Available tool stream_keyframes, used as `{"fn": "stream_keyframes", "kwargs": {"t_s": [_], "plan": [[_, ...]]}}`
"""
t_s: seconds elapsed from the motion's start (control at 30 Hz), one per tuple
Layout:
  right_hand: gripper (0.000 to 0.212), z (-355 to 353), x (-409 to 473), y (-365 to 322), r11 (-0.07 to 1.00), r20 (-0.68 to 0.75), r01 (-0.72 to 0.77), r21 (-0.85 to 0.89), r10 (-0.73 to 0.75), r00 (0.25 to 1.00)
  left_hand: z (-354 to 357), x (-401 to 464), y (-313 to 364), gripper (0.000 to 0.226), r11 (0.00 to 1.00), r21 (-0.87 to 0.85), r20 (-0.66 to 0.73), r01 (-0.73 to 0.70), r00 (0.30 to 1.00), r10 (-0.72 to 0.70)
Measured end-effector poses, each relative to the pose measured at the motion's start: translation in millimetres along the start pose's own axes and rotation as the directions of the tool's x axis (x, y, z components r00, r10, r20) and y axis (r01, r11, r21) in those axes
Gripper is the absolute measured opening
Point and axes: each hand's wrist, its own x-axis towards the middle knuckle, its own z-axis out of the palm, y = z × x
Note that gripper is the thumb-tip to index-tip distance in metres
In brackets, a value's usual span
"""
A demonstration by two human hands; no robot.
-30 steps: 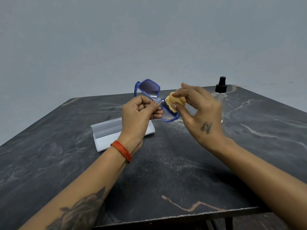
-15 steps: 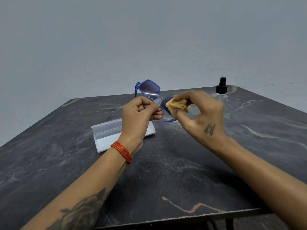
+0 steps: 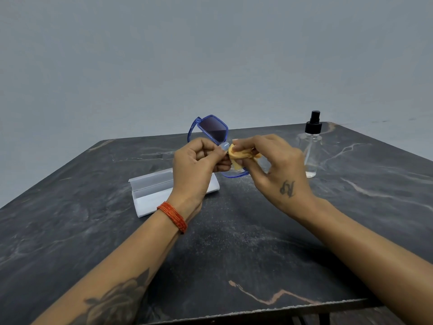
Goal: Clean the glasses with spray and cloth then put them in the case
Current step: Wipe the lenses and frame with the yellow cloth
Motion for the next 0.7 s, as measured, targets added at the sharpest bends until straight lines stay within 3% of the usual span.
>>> {"fn": "stream_keyframes", "kwargs": {"t_s": [0.2,0.4,0.6,0.7], "plan": [[0.024,-1.7,-0.3,3.0,0.998,0.028,0.056,0.022,-0.056,0.998,-0.7,2.3,0.2,0.017,1.0,-0.023,-0.023,0.017,1.0,-0.017],[0.016,-2.5,-1.4,9.5,0.995,-0.013,0.093,-0.046,-0.093,0.996,-1.8,3.5,0.2,0.017,0.999,-0.038,-0.027,0.031,0.999,-0.032],[0.013,-6.6,1.0,12.5,0.989,-0.089,0.009,-0.148,-0.022,0.996,-1.5,3.5,1.5,0.017,0.998,-0.057,-0.036,0.031,0.999,-0.033],[0.013,-10.5,5.2,9.2,0.982,-0.206,-0.131,-0.137,0.101,0.973,-1.8,4.0,2.3,0.015,0.997,-0.071,-0.047,0.036,0.998,-0.039]]}}
